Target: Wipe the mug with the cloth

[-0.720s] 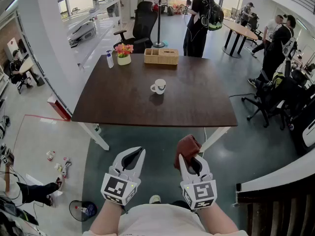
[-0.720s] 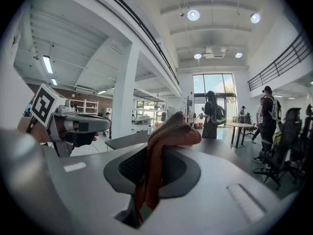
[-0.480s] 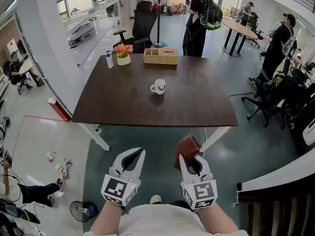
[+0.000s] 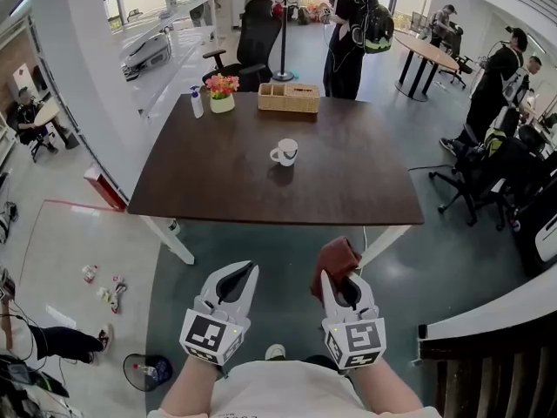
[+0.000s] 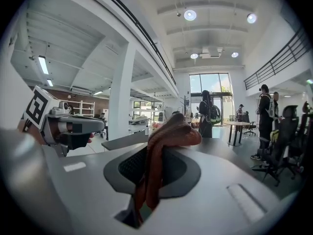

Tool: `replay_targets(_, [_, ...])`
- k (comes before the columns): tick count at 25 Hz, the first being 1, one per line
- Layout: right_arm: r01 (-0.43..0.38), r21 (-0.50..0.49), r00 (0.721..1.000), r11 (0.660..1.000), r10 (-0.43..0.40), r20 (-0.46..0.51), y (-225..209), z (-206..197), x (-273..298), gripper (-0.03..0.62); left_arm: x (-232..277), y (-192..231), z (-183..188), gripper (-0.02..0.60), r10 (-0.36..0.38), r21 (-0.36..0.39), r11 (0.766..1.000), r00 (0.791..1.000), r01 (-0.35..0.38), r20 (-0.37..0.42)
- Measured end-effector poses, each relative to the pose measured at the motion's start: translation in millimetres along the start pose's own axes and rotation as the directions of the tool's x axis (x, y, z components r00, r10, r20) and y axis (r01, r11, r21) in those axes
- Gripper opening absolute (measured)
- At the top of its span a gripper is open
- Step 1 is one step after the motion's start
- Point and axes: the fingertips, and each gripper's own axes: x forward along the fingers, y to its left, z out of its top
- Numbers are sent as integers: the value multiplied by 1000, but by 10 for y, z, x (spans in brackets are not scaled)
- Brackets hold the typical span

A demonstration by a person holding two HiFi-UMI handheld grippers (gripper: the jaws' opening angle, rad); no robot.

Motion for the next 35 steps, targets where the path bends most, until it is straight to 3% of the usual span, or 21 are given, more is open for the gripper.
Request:
replay_targets(10, [-3,7,1000,1000,3,-21,65,-28,194,81,-23,259,-82,0,30,-40,999,1000,-30,-5])
replay_targets(19, [-15,28,998,999,17,-66,-248,-190,696,81,425,583,-218,0,55,-43,997,998,-57,-37])
replay_targets(26, [-30,54,995,998,35,-99,-863,-236,1628,81,1284,1109,-273,0,117,28,993,990,-115,-82])
replay_targets(35, [-52,81,990,995,62,-126,-1842,-132,3026,81,2696,1774,-331,0,128,22,992,985,-127,-112])
